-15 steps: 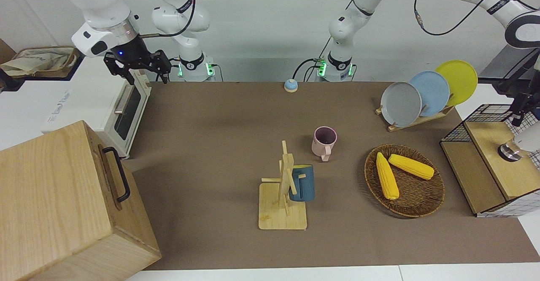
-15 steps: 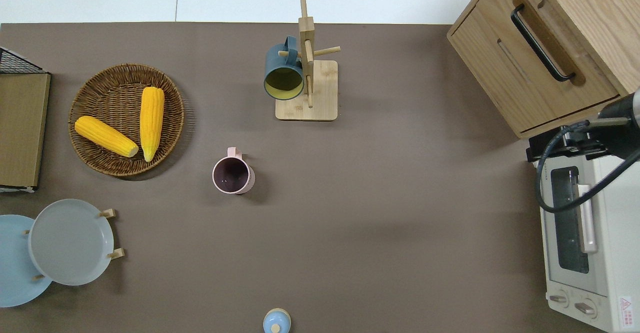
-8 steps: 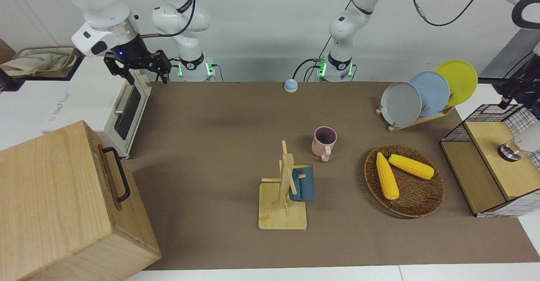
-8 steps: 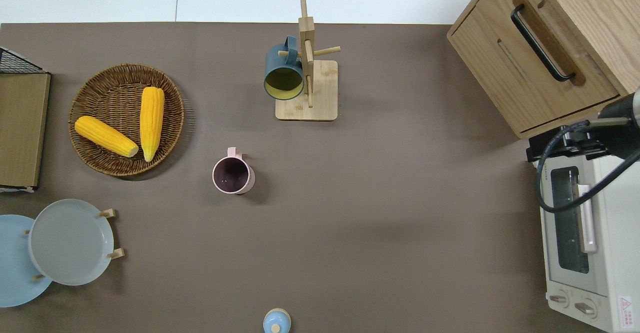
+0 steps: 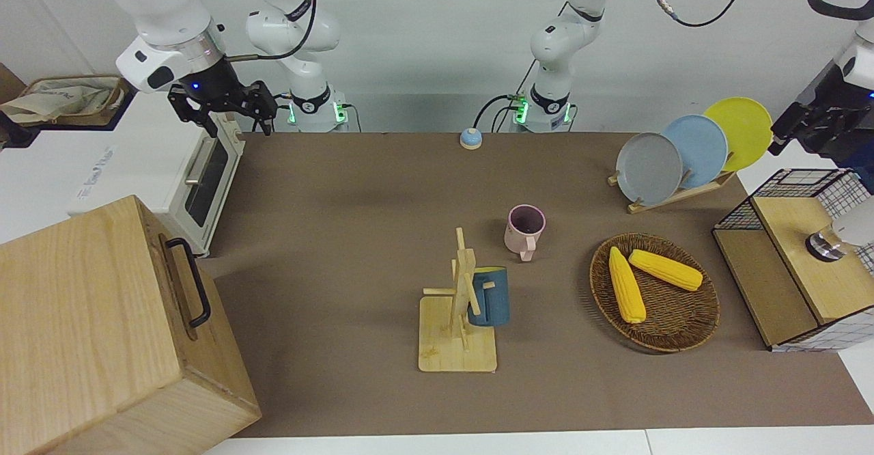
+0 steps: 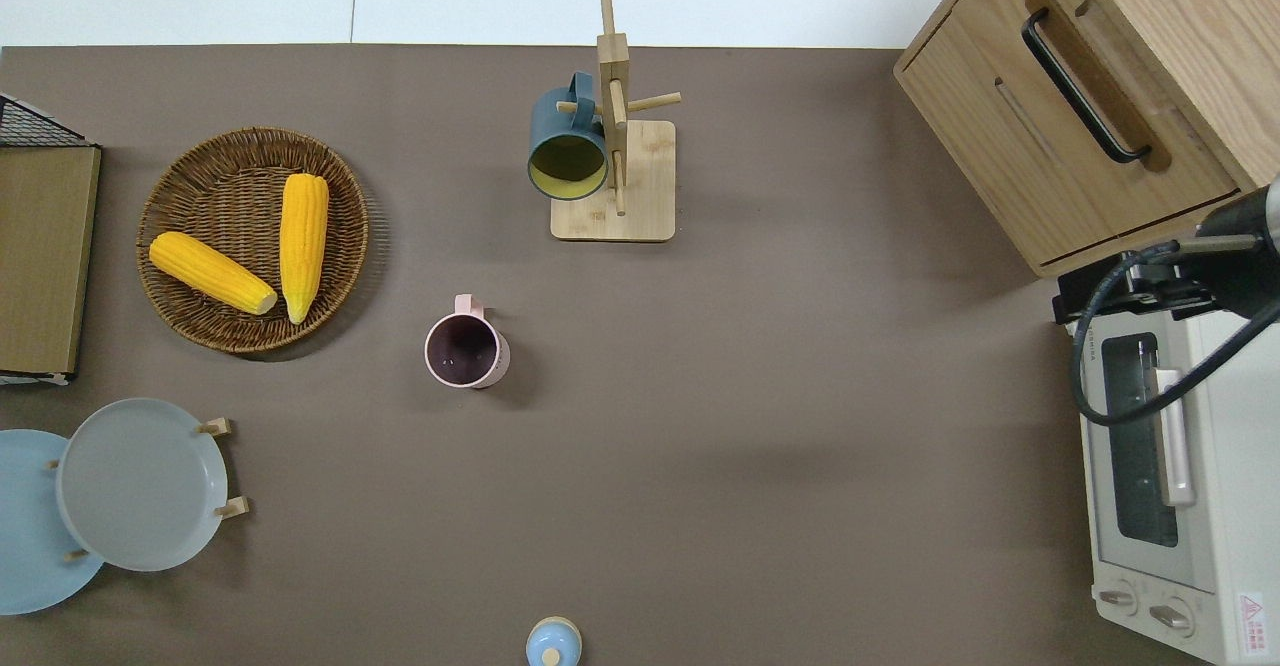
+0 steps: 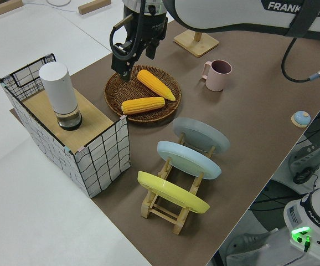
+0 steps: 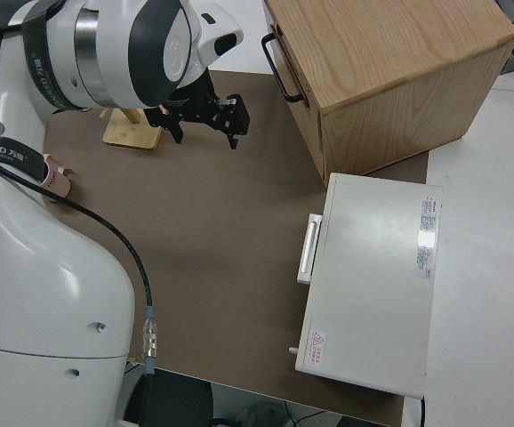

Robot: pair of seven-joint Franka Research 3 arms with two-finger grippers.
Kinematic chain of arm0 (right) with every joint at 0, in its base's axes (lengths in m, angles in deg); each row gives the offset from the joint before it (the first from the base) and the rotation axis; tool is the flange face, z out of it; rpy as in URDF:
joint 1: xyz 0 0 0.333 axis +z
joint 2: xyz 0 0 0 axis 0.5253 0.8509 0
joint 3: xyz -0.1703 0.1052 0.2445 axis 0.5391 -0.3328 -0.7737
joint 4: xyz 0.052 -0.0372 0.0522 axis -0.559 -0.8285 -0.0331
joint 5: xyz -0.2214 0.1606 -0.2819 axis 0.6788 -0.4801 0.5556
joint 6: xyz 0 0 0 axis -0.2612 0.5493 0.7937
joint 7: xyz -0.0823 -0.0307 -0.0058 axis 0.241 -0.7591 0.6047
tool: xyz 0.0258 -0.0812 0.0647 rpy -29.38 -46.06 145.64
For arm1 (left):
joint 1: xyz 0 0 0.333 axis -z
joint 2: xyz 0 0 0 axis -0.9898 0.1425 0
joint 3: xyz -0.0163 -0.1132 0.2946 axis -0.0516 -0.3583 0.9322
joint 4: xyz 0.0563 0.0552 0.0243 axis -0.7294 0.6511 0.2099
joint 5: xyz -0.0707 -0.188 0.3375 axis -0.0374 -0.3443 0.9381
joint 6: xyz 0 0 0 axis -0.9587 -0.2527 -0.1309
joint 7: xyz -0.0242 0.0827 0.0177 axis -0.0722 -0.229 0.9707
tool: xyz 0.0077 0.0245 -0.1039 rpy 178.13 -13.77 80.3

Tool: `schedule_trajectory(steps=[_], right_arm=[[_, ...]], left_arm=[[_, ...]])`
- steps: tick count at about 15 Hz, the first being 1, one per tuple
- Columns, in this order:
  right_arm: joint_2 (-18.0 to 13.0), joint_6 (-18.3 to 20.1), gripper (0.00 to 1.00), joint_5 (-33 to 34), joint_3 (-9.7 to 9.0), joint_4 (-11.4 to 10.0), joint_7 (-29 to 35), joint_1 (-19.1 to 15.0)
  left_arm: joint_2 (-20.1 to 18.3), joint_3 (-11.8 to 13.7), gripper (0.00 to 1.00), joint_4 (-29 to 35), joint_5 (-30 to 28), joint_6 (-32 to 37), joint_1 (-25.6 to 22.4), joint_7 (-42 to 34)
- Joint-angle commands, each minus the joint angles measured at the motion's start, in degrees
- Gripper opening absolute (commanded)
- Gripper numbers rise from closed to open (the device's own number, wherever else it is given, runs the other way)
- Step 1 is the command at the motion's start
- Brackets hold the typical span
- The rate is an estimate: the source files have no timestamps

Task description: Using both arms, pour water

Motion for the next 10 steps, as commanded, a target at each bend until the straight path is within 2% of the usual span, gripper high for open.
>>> schedule_trajectory(steps=[1,4,10], right_arm=[[-1.07,-0.66,0.992,-0.89,-0.09,-1.24,-1.17,-0.46],[-1.07,-0.66,0.992,-0.8,-0.09,-1.24,-1.17,-0.46],[-1.07,-0.66,0.992,-0.89,-0.09,-1.24,-1.17,-0.46]], left_arm=[[-2.8,-0.74,0.99,0.03,4.54,2.18,4.55,1.97],[-2.98,1.71,0.99,0.03,5.6,5.43,12.36,3.81],[-2.89,10.67,0.99,0.21,4.64,6.85,31.69,9.96]])
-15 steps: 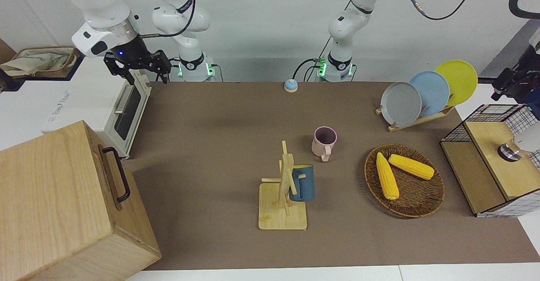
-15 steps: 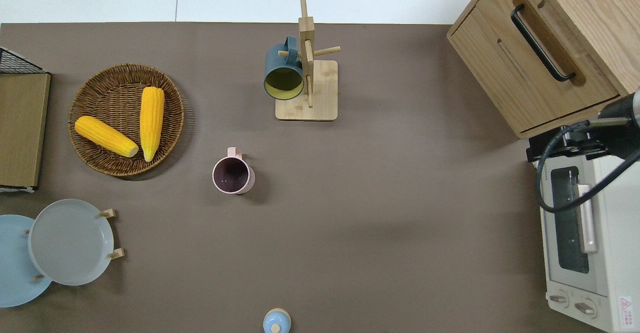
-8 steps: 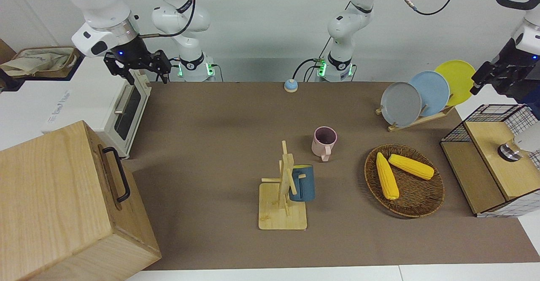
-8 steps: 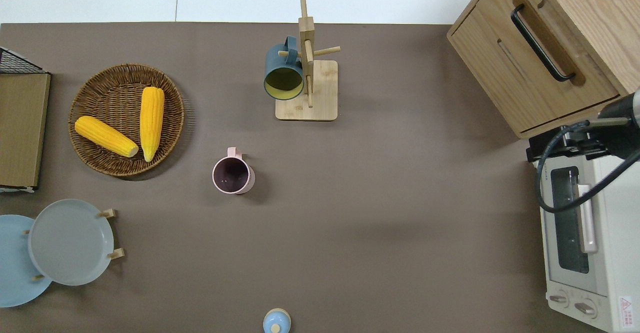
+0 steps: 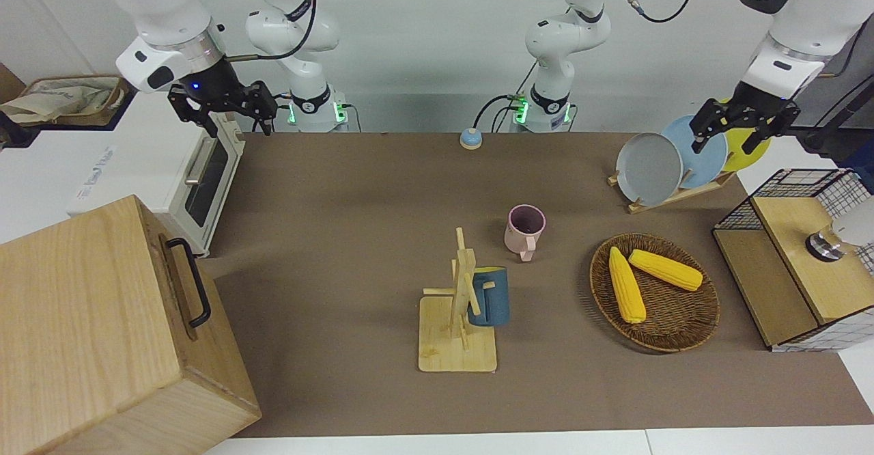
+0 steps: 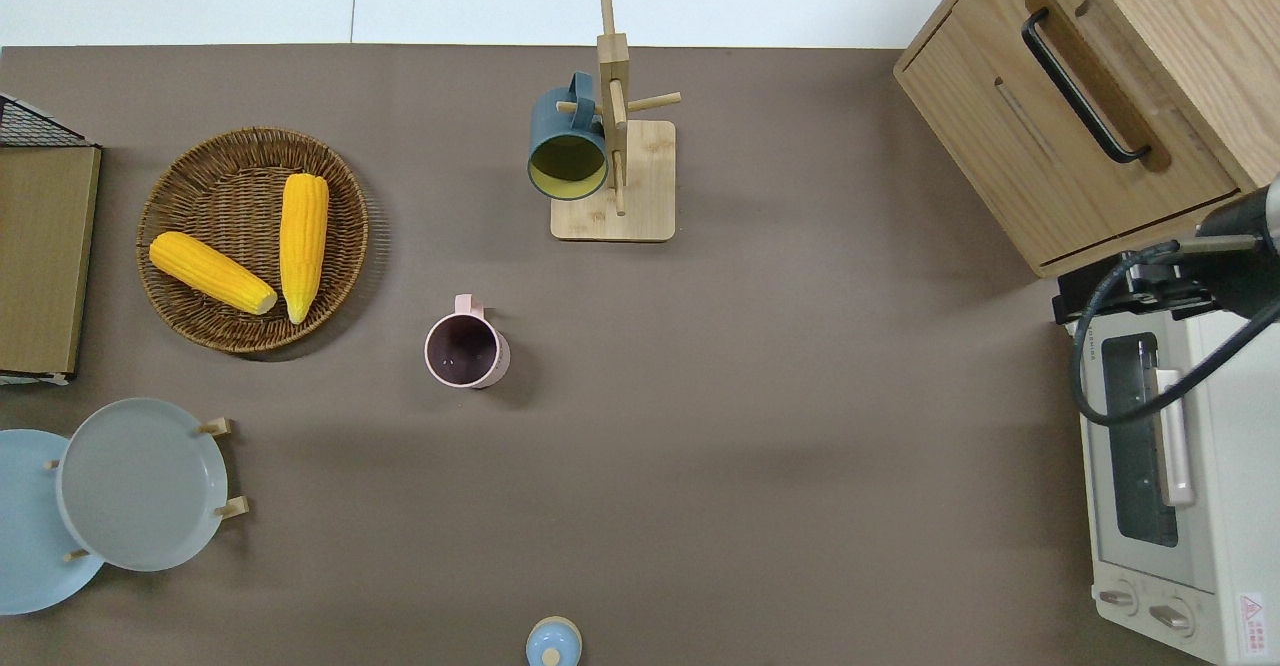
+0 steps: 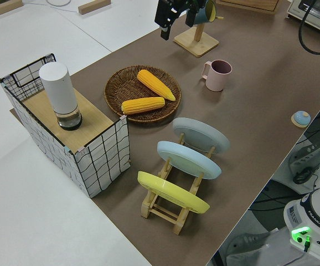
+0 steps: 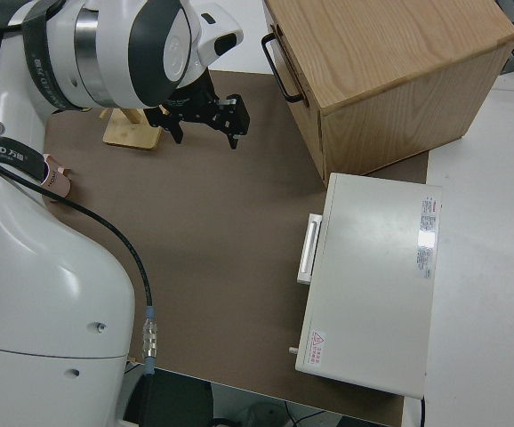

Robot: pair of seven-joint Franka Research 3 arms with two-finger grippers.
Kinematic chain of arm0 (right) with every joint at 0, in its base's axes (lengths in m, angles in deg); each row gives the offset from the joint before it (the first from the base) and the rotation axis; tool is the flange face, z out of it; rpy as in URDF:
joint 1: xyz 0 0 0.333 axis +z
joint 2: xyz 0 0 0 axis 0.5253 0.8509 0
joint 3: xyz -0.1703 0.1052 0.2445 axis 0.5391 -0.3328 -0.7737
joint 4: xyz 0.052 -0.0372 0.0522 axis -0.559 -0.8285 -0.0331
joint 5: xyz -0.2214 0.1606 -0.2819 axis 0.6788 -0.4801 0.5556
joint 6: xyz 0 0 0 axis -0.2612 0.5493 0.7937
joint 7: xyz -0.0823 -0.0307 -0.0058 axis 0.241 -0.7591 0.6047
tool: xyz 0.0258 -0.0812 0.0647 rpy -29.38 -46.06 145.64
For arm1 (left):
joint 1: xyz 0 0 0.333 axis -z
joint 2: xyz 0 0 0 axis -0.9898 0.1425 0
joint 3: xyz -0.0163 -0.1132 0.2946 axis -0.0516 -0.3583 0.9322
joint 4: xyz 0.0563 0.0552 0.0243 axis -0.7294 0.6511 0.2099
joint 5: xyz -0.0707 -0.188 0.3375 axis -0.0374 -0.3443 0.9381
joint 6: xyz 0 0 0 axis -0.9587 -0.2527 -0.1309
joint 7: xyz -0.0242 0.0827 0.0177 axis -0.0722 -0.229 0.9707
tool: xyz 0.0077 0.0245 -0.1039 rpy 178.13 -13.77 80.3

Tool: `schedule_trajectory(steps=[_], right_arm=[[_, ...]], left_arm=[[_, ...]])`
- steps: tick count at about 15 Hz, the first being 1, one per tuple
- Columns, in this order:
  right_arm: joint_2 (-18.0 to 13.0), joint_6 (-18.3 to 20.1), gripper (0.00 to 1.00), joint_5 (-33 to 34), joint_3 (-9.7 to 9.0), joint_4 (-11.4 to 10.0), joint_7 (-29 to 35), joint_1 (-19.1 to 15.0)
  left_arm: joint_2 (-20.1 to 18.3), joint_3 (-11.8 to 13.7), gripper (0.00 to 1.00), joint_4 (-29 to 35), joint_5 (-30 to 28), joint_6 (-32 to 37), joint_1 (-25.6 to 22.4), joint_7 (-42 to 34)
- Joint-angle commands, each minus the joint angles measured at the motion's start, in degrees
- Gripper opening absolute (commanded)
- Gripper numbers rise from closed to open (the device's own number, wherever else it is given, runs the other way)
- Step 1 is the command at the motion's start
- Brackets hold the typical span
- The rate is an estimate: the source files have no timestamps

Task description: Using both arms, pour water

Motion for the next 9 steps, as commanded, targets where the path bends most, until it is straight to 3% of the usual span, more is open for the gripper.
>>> schedule_trajectory(steps=[1,4,9], right_arm=[[-1.07,-0.66,0.992,-0.89,-0.09,-1.24,-1.17,-0.46],[-1.07,-0.66,0.992,-0.8,-0.09,-1.24,-1.17,-0.46],[-1.07,-0.66,0.992,-0.89,-0.09,-1.24,-1.17,-0.46]], left_arm=[[-0.18,6.84,0.99,0.49,-0.26,1.22,12.39,4.76],[0.43,10.97,0.99,0.93,-3.78,1.22,19.44,6.27],[0.26,13.09,0.99,1.28,-3.26,1.31,22.53,5.91]])
